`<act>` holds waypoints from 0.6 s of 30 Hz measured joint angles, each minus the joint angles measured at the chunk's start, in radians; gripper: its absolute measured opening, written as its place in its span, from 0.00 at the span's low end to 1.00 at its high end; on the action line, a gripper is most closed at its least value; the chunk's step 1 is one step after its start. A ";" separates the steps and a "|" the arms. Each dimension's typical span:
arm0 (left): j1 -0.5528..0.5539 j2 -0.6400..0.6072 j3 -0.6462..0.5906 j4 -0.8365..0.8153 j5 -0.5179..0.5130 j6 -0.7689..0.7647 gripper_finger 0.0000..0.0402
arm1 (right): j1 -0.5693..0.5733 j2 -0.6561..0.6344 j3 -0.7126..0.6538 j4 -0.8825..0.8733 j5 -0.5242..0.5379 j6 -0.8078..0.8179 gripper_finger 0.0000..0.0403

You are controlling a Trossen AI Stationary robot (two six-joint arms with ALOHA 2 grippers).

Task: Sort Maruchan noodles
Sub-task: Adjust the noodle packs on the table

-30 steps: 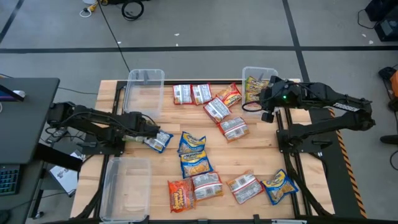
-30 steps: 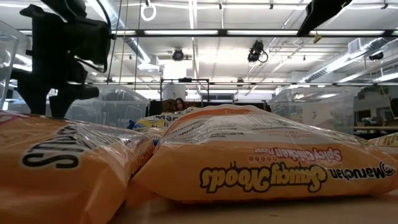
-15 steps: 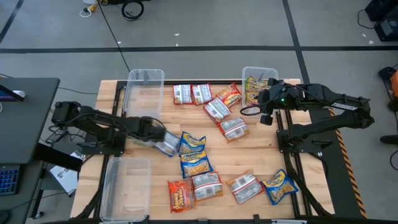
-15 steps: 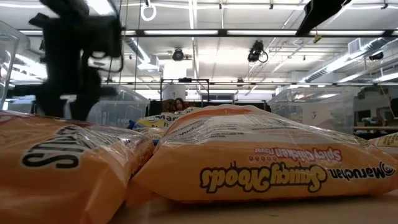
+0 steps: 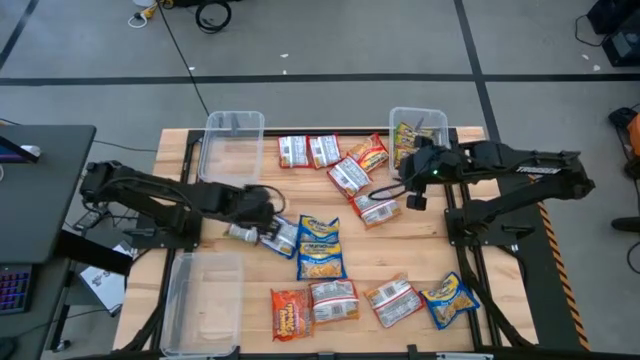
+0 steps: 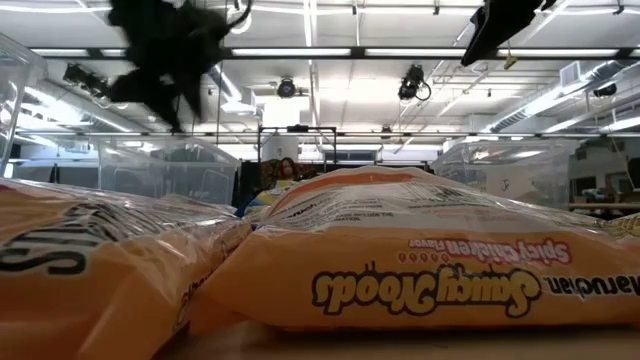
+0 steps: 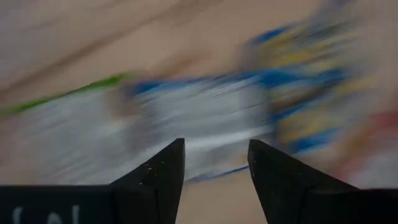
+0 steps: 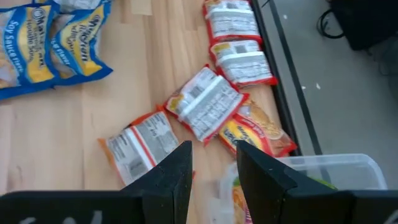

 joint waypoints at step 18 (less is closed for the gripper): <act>0.043 -0.014 -0.400 0.117 0.090 -0.446 0.45 | 0.128 0.076 0.000 0.009 0.039 0.080 0.32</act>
